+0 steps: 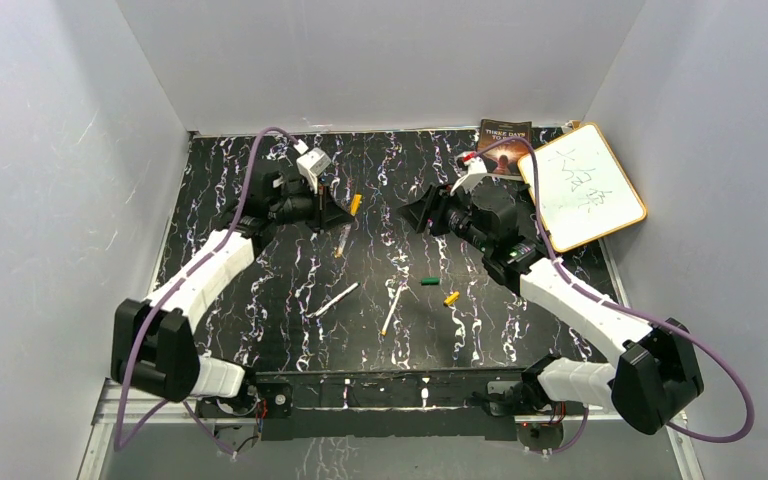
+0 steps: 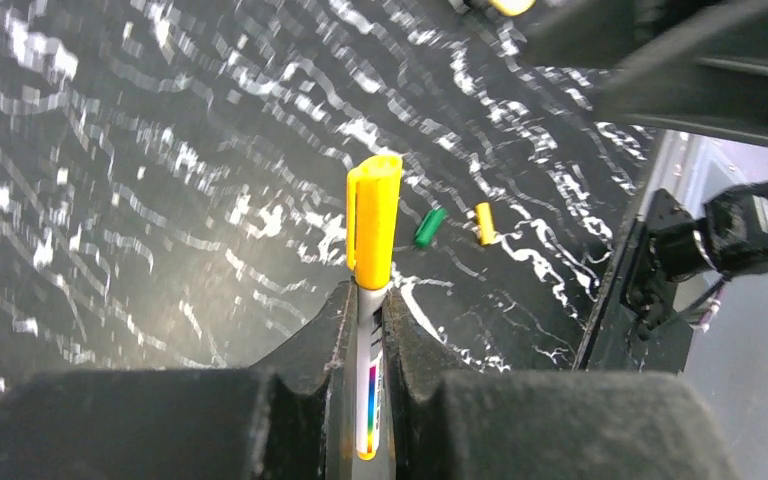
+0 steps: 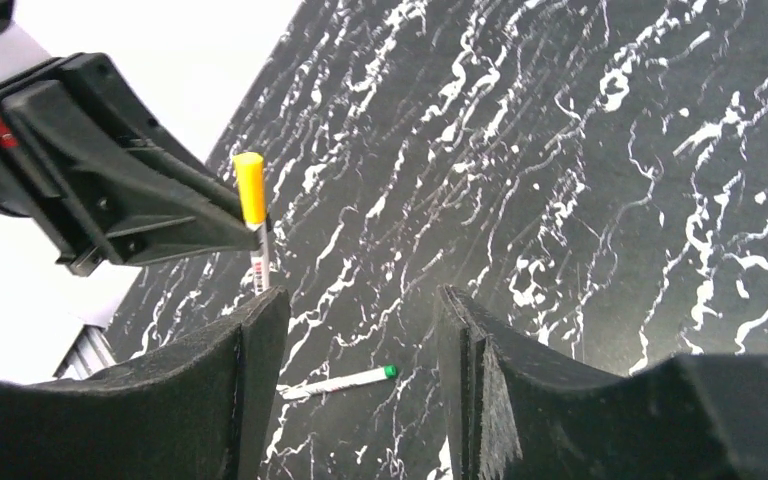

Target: Insert the pens into the pen caps

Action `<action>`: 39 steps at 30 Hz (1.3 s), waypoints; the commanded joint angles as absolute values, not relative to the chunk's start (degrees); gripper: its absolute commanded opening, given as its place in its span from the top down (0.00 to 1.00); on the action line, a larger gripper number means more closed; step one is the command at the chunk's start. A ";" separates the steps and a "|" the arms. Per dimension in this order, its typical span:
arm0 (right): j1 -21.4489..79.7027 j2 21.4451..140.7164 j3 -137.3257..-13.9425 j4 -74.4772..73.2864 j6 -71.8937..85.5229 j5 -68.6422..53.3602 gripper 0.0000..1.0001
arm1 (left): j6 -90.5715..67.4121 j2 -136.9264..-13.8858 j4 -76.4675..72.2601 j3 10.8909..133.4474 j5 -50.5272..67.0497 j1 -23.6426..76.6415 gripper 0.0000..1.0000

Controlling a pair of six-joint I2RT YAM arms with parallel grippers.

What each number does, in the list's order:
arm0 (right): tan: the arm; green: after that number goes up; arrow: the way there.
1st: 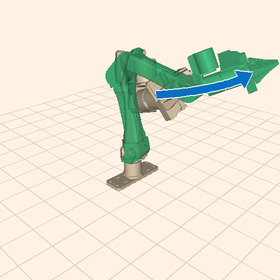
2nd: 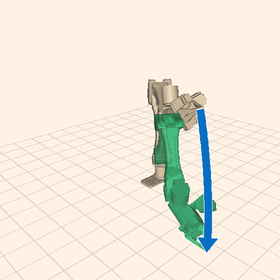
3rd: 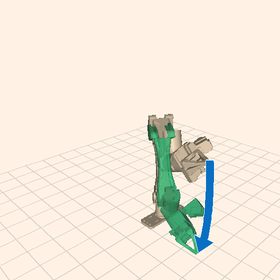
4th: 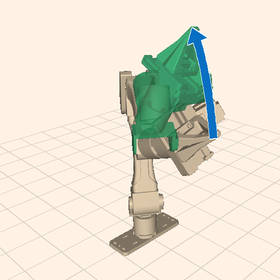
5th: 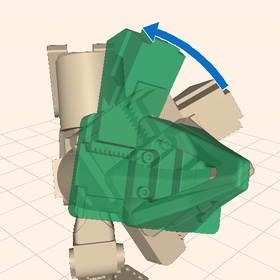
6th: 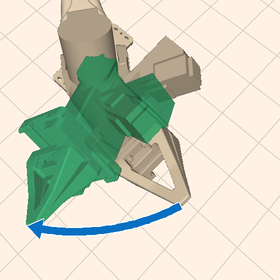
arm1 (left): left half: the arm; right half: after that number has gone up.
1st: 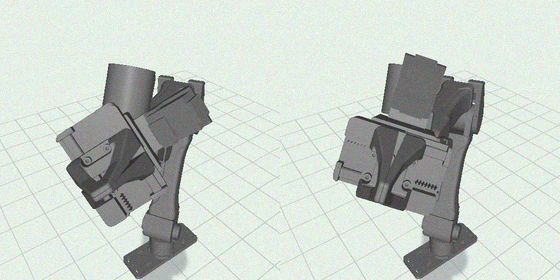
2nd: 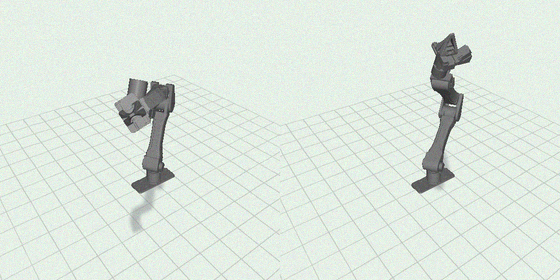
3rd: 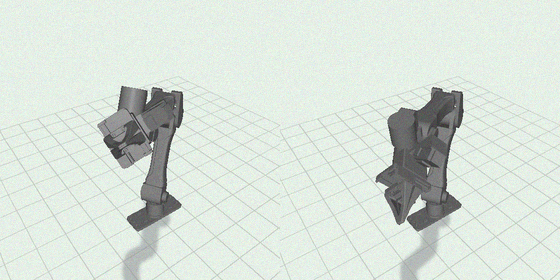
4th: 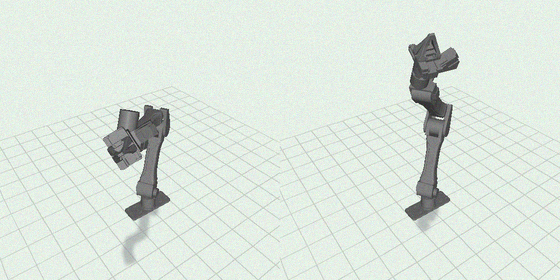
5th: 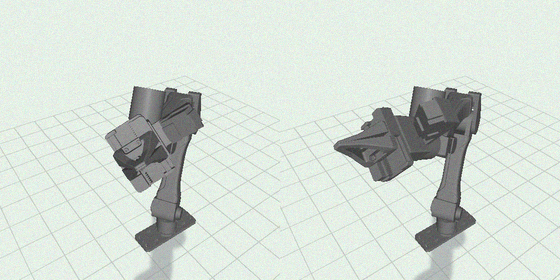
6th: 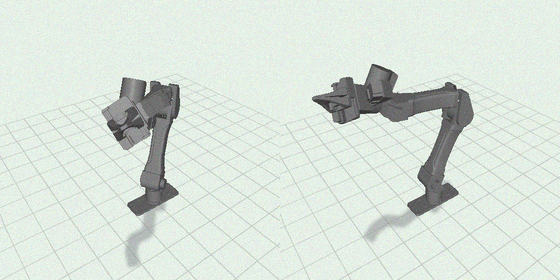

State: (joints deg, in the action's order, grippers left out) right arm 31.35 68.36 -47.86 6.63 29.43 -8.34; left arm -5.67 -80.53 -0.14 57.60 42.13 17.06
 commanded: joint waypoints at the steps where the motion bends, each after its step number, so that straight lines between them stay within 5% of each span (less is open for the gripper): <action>1: 30.69 66.73 -49.41 15.45 28.90 -9.65 0.48 | -4.00 -75.43 -12.35 55.77 51.09 17.42 1.00; 14: 29.98 68.21 -47.18 17.36 29.53 -10.78 0.49 | -14.67 -71.39 -34.08 51.06 63.16 17.40 1.00; 32: 29.21 66.78 -46.43 17.27 29.89 -11.16 0.49 | -24.10 -72.68 -44.53 51.52 67.93 17.40 1.00; 33: 29.26 66.75 -46.41 17.35 29.92 -11.21 0.53 | -24.37 -72.81 -44.70 51.57 68.00 17.42 1.00; 37: 29.27 66.67 -46.97 17.81 29.95 -11.03 1.00 | -23.66 -73.40 -42.37 52.52 68.26 17.40 1.00; 39: 29.18 67.55 -49.29 17.76 29.23 -12.26 1.00 | -22.75 -74.31 -38.94 53.65 68.68 17.42 1.00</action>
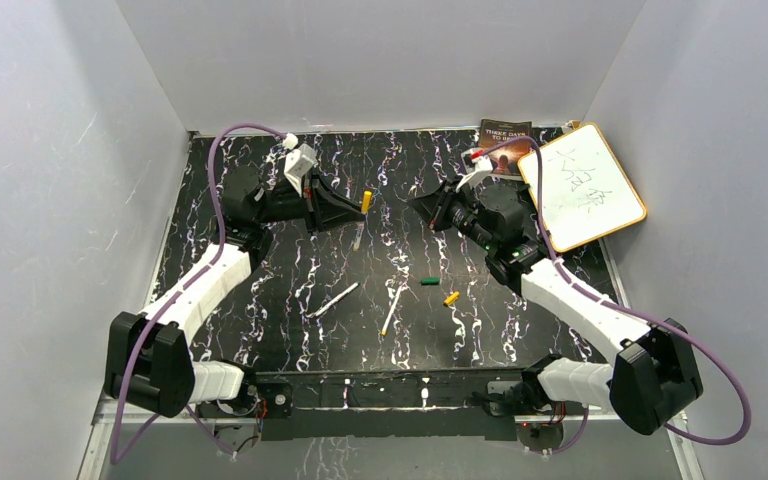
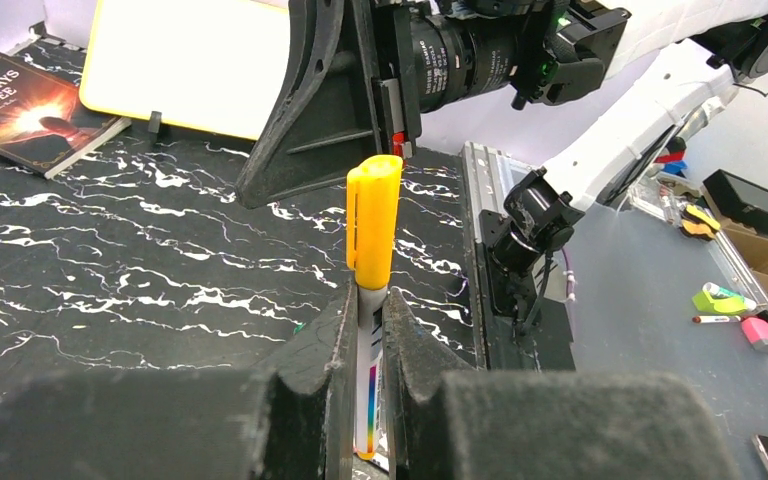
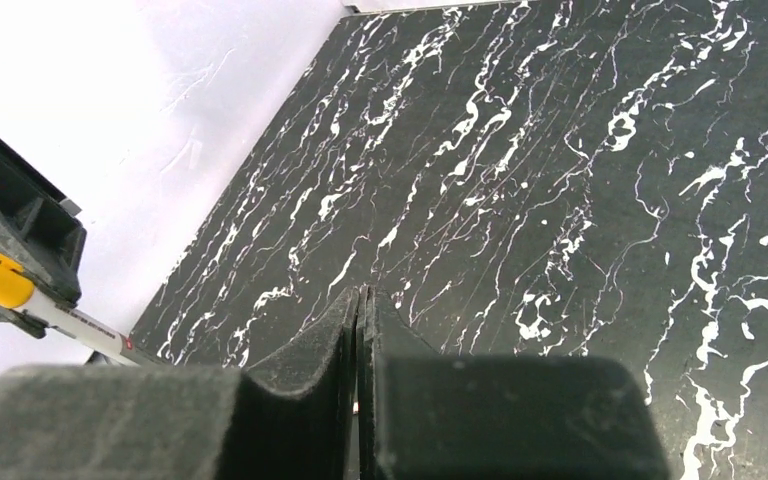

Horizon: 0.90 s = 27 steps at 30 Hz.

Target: Insert the pens into the pen caps

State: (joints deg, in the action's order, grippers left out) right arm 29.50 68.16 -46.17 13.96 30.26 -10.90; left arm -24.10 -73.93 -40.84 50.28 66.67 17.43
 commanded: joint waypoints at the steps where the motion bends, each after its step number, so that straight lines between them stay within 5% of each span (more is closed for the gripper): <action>1: 29.18 68.11 -50.49 18.01 28.80 -13.22 1.00 | -22.58 -74.93 -38.14 54.00 68.79 17.45 1.00; 11: 29.22 72.02 -56.24 20.86 27.89 -16.96 1.00 | -11.32 -77.63 -24.09 55.78 60.46 17.87 1.00; 16: 29.27 71.46 -55.32 23.55 29.82 -18.74 0.50 | -12.15 -80.33 -17.97 58.42 51.67 17.94 1.00; 22: 29.18 70.94 -54.35 20.80 29.70 -14.32 0.46 | -4.49 -94.50 16.54 73.48 24.61 17.28 1.00; 27: 29.09 71.47 -53.41 20.63 29.84 -15.38 0.46 | -6.58 -104.70 27.30 77.54 7.20 15.30 1.00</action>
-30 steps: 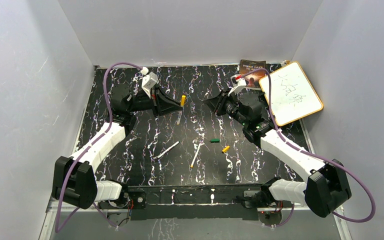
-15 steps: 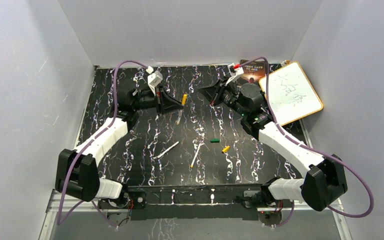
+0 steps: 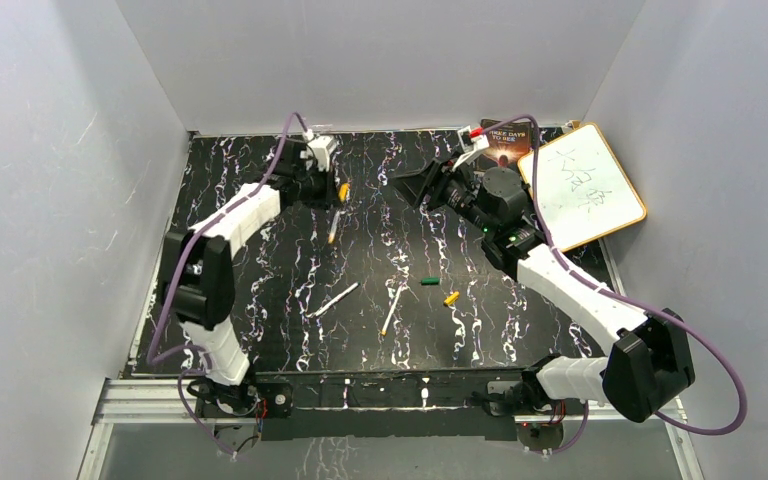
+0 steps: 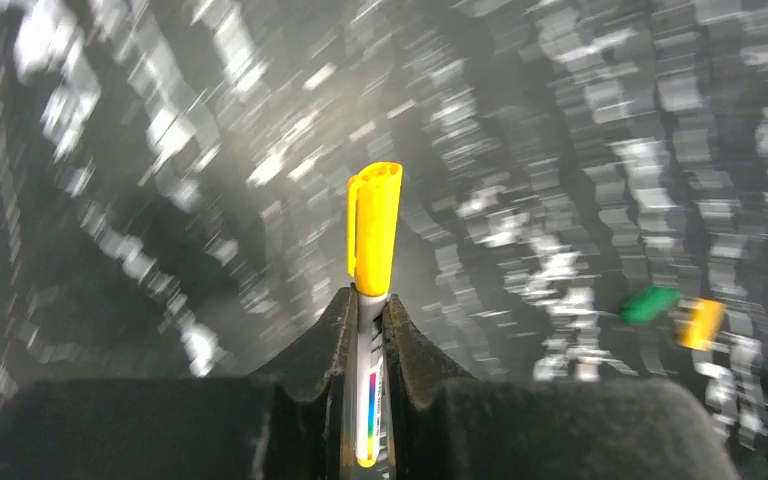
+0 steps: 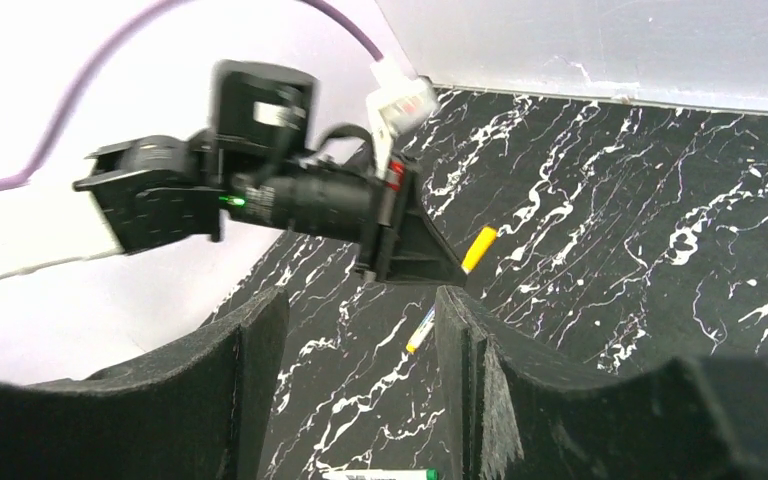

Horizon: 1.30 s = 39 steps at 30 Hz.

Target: Insert the pens into the pen caps

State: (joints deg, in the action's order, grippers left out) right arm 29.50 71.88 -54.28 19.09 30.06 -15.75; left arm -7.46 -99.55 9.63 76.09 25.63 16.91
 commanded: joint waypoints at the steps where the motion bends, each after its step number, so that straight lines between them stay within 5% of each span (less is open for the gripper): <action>1: 29.09 71.62 -53.29 20.46 29.73 -15.67 0.46 | -6.74 -105.20 27.70 77.29 5.03 15.01 1.00; 21: 29.09 73.65 -52.66 17.24 28.13 -17.28 0.46 | -1.74 -110.86 32.86 81.66 -11.74 8.70 1.00; 27: 29.09 73.90 -51.51 17.84 28.48 -17.28 0.46 | -2.12 -110.43 32.94 82.33 -12.87 8.44 0.56; 38: 28.42 72.41 -50.77 8.60 28.21 -9.40 0.48 | -2.91 -101.62 30.41 83.66 -10.88 8.56 0.46; 39: 28.33 72.73 -51.21 6.00 27.99 -7.66 0.56 | -2.81 -99.90 28.98 83.37 -6.69 8.82 0.46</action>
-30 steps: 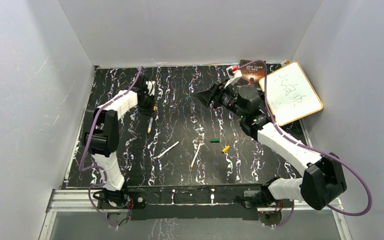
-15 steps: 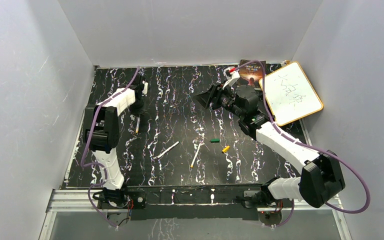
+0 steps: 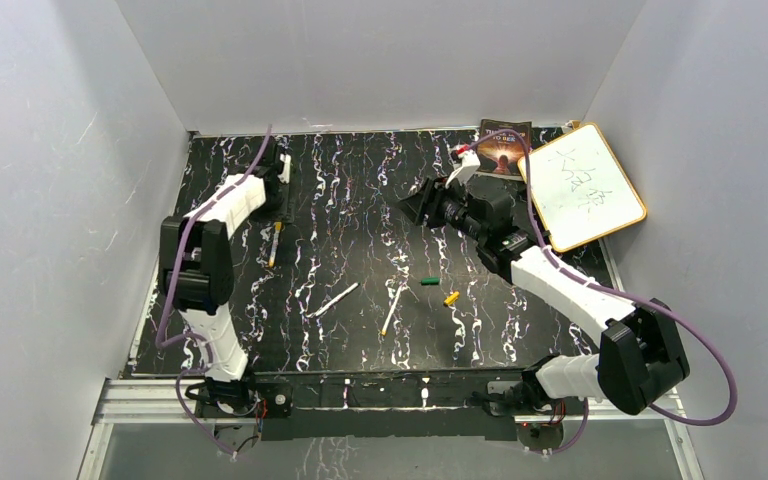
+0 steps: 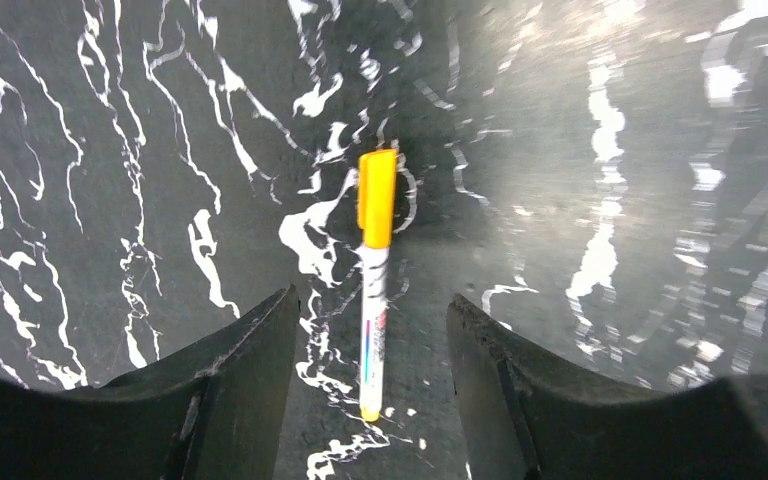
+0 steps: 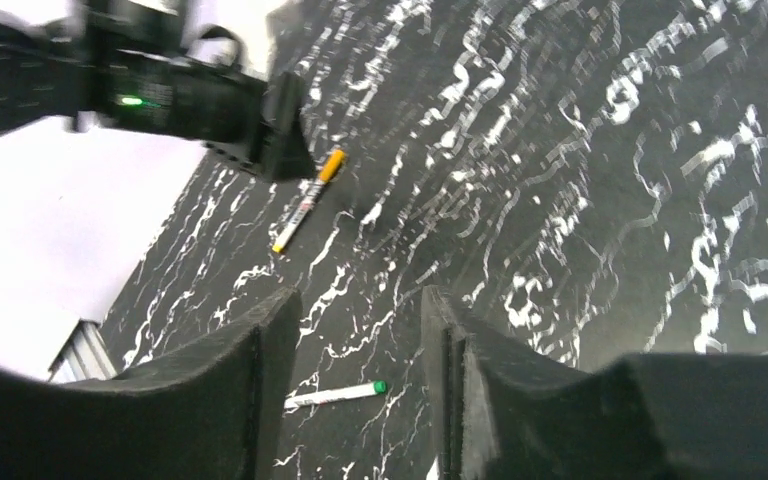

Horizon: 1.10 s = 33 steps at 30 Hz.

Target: Insert the pens into the pen caps

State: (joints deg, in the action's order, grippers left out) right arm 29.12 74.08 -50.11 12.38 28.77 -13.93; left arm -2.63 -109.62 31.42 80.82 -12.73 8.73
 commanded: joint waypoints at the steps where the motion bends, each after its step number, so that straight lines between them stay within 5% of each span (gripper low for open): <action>1: 28.30 73.08 -51.72 3.31 27.58 -6.09 0.65 | -2.79 -98.38 27.16 82.85 -2.06 9.46 0.46; 7: 34.40 76.24 -60.62 -16.13 21.60 7.42 0.75 | -7.27 -95.80 20.82 80.90 1.21 20.75 0.42; 9: 37.75 76.66 -60.88 -19.18 23.04 10.71 0.69 | -11.30 -96.90 19.71 80.44 -0.10 22.62 0.54; 11: 40.19 76.74 -60.19 -21.77 26.02 12.91 0.60 | -14.73 -97.79 18.85 79.47 0.30 22.73 0.56; 15: 47.48 77.68 -58.96 -27.03 32.39 13.95 0.47 | -15.49 -98.80 18.11 77.59 -0.23 22.59 0.44; 19: 54.65 80.41 -58.35 -31.96 39.09 17.42 0.47 | -17.61 -99.35 19.55 78.94 -2.83 22.21 0.21; 33: 56.95 91.20 -59.98 -32.12 40.64 14.51 0.49 | -17.84 -97.87 21.14 78.35 -4.19 21.58 0.18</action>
State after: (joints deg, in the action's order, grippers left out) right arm 56.97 89.17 -58.08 -33.01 39.97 14.81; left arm -17.37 -100.64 19.86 77.89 -3.25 21.56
